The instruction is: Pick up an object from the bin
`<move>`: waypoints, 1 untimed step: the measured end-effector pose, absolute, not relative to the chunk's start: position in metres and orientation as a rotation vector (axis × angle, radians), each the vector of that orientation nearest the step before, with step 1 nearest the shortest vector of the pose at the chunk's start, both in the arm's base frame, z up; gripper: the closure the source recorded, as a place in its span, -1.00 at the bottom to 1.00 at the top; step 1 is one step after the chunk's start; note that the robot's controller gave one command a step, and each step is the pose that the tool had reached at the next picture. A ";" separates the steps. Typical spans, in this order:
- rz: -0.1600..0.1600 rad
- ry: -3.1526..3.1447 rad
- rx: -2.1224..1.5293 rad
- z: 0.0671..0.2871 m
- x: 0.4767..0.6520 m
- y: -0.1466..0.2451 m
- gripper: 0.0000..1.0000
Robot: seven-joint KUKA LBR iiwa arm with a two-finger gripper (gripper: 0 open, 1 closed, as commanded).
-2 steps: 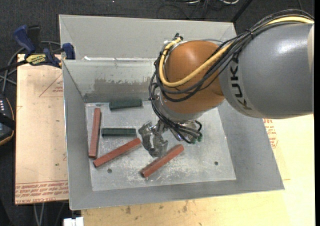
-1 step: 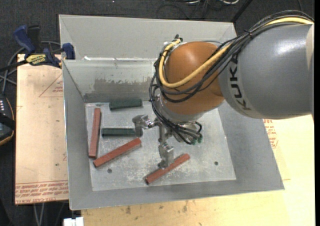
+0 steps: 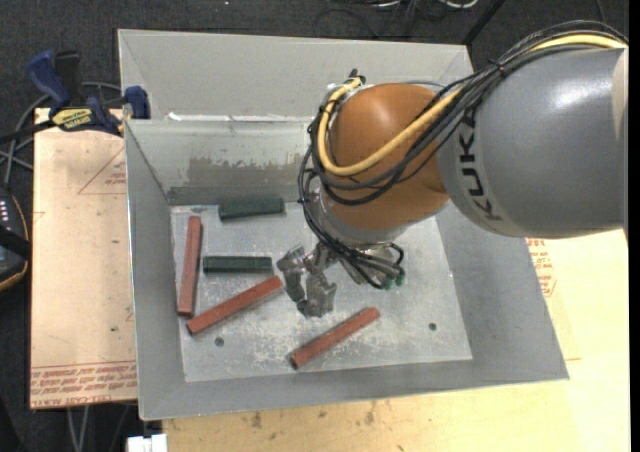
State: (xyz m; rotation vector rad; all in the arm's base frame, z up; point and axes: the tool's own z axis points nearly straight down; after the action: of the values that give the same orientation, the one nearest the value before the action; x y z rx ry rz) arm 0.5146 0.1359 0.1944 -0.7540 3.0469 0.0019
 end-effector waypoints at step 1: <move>0.002 3.047 -0.755 0.194 0.515 0.136 -1.00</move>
Offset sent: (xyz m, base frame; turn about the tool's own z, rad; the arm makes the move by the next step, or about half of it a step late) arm 0.0000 0.0000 0.0000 0.0000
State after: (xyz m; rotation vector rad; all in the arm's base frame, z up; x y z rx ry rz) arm 0.5145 0.1359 0.1944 -0.7546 3.0468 0.0018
